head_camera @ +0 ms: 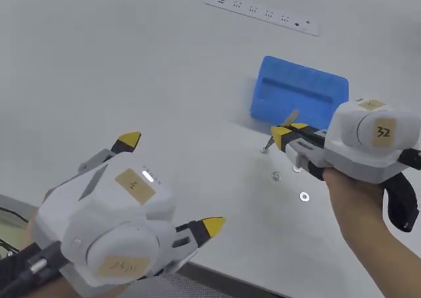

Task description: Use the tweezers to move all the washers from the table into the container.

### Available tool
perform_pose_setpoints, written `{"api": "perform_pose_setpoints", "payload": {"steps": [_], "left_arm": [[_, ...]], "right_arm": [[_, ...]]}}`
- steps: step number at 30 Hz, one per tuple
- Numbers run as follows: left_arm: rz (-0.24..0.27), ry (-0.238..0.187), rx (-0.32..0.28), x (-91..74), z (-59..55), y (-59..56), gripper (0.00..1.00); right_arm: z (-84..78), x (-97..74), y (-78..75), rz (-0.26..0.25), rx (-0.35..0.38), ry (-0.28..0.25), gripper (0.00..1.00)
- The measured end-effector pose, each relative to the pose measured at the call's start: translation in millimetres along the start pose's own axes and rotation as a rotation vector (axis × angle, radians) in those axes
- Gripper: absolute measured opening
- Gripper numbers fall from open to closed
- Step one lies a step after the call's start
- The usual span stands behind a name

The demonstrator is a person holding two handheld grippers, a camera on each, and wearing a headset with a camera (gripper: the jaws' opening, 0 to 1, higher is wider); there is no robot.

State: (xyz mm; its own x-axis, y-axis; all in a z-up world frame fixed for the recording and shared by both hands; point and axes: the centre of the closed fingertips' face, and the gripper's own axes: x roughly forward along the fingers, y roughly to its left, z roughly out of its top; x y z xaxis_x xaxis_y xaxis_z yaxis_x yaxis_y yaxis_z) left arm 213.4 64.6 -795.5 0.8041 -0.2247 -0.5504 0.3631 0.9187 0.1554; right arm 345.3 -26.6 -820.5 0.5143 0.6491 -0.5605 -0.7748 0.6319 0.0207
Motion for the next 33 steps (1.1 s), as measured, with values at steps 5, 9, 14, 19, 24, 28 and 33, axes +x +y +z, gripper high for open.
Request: {"api": "perform_pose_setpoints", "payload": {"steps": [5, 9, 14, 19, 24, 28, 33], "left_arm": [[0.003, -0.001, -0.002, -0.3, 0.2, 0.8, 0.96], [0.006, -0.004, -0.003, -0.7, 0.7, 1.4, 0.96], [0.005, -0.006, -0.003, -0.8, 1.0, 1.4, 0.96], [0.008, -0.007, -0.003, -0.9, 0.9, 2.0, 0.96], [0.005, -0.008, 0.001, -1.0, 0.8, 1.4, 0.95], [0.006, -0.007, 0.003, -0.8, 0.6, 1.2, 0.95], [0.003, -0.005, 0.002, -0.6, 0.5, 0.7, 0.95]], "right_arm": [[0.4, 0.9, -3.8, 0.006, 0.002, 0.012, 0.01], [0.6, 1.0, -4.3, 0.01, 0.006, 0.03, 0.01], [4.2, -4.0, -8.9, -0.005, -0.002, 0.041, 0.01], [11.7, -10.1, -10.9, 0.007, 0.051, 0.023, 0.01], [21.3, -15.2, -14.5, -0.002, 0.056, 0.004, 0.01], [34.3, -18.8, -16.4, -0.005, 0.045, -0.019, 0.01], [53.1, -20.7, -19.9, -0.011, 0.018, -0.052, 0.01]]}}
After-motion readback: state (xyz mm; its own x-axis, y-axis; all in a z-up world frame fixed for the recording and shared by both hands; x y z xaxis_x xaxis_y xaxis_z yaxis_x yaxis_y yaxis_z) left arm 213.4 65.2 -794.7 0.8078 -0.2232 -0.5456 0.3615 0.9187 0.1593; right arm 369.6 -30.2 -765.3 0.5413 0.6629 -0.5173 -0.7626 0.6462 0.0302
